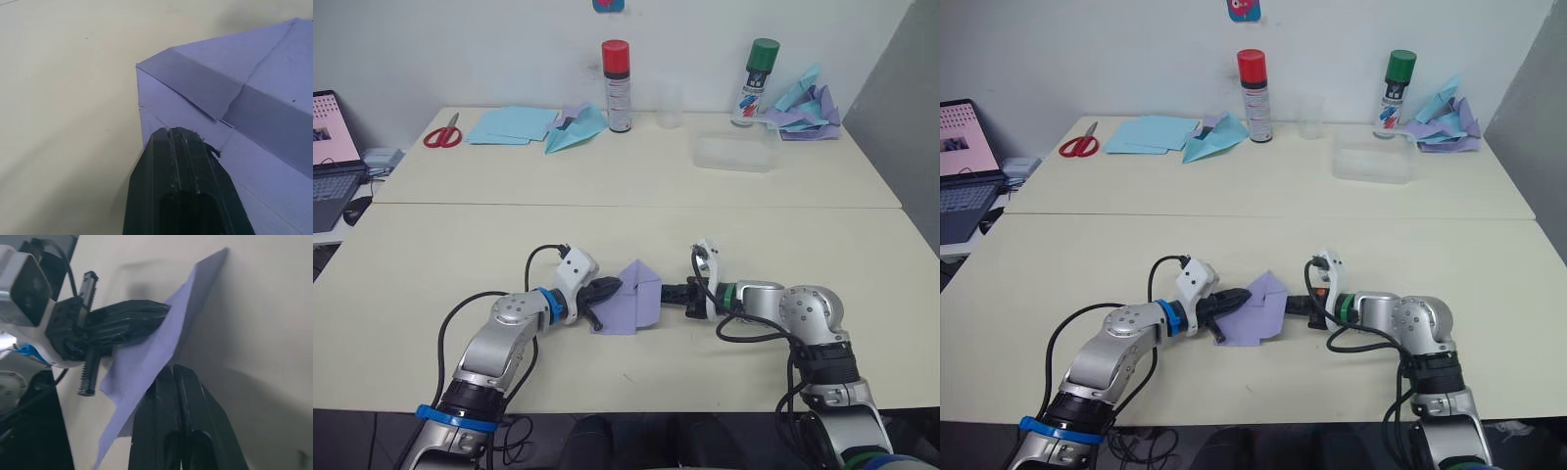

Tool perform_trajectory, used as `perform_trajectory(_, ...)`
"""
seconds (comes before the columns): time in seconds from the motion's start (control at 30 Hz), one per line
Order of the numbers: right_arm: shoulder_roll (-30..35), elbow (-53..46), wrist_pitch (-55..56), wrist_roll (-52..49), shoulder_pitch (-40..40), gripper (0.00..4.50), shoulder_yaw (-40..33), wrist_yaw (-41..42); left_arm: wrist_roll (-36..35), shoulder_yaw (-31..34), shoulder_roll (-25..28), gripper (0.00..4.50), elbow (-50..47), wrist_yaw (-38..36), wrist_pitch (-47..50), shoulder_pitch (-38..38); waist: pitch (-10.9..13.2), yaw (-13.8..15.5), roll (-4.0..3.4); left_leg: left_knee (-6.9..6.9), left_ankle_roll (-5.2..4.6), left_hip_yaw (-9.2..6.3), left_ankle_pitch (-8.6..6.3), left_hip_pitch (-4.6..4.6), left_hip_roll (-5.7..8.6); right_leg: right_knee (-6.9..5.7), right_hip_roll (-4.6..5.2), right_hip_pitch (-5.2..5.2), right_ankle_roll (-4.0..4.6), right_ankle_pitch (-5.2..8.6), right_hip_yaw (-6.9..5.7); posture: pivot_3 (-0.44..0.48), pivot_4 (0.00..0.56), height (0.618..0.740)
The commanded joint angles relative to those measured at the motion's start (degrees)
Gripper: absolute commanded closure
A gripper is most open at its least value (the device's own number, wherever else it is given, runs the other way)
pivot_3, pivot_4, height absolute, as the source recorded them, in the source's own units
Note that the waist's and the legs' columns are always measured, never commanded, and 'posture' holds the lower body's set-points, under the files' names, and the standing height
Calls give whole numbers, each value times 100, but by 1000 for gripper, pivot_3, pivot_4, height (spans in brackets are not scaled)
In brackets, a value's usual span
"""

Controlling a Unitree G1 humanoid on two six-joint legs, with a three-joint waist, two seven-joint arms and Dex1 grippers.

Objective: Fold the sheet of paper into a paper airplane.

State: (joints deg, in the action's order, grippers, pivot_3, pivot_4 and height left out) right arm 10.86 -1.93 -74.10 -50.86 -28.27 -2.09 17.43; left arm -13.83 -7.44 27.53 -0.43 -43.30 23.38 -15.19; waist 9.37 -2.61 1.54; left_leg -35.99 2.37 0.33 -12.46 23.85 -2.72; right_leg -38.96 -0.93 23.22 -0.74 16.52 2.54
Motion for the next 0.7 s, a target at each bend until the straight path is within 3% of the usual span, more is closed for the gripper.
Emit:
perform_trajectory(0.03, -275, 5, 45, -79, -265, 4487, -295, -133, 154, -94, 67, 4500, 182, 10, 182, 103, 0, 1, 0, 0, 0, 0, 0, 0, 0, 0, 0, 0, 0, 0, 0, 0, 150, 740)
perform_trajectory(0.27, -820, 258, 258, 168, -537, 4487, -193, -230, 149, -108, 71, 4500, 176, -12, 196, 88, 0, -5, 0, 0, 0, -1, 0, 0, 0, -1, 0, 0, 0, 0, -2, 0, 150, 740)
perform_trajectory(0.7, -848, 678, 1252, 1332, -583, 4487, 876, 382, 87, -2, 154, 4500, -8, 16, 320, 234, 0, -19, 0, 0, 0, -2, 0, -2, -2, -1, 1, 0, 0, 0, 0, 0, 150, 740)
